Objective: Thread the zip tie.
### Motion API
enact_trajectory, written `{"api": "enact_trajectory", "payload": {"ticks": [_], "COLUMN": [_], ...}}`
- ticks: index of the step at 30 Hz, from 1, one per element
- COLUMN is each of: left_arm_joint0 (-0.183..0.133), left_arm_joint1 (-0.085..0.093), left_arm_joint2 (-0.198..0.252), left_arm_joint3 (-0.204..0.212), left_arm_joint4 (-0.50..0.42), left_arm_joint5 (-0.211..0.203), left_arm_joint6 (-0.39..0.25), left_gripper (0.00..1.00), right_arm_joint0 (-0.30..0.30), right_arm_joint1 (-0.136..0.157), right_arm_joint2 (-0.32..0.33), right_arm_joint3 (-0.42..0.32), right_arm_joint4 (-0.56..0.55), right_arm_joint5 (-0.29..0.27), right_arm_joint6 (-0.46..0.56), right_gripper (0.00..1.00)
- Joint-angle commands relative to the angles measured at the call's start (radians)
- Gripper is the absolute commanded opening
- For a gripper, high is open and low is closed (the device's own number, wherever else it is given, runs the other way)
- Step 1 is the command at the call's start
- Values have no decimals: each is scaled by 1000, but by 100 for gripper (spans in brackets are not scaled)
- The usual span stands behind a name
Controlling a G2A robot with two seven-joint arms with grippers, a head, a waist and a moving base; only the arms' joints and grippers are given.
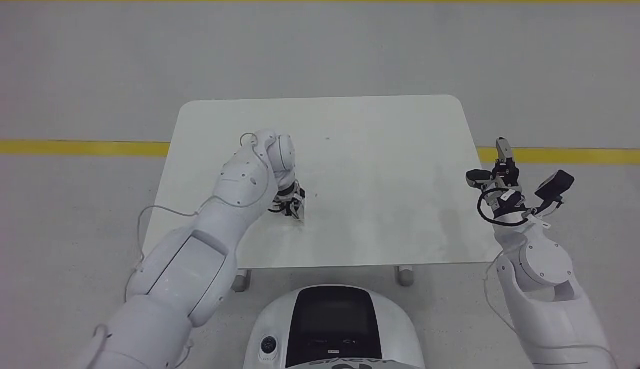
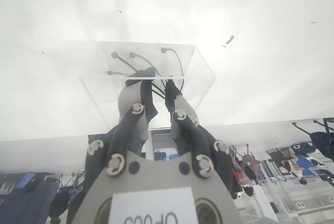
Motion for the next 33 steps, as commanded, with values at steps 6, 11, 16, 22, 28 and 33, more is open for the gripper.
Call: {"api": "enact_trajectory", "payload": {"ticks": [6,11,16,22,28,33], "left_arm_joint0": [-15,-25,-34,-46,-62,-81], "left_arm_joint1": [-18,-28,-39,-49,-59,-68], "left_arm_joint2": [-15,-17,-14,-11,-7,0], "left_arm_joint3": [49,81,114,153,196,221], "left_arm_joint4": [-14,-19,-23,-32,-43,-51], "left_arm_joint5": [0,0,0,0,0,0], "left_arm_joint6": [49,63,74,87,99,97], "left_gripper": [13,14,15,13,0,0], "right_arm_joint0": [0,0,0,0,0,0], "right_arm_joint1": [0,0,0,0,0,0], "right_arm_joint2": [0,0,0,0,0,0], "right_arm_joint3": [0,0,0,0,0,0], "right_arm_joint4": [0,0,0,0,0,0], "right_arm_joint5": [0,0,0,0,0,0], "right_arm_joint6": [0,0,0,0,0,0], "right_gripper": [100,100,100,100,100,100]}}
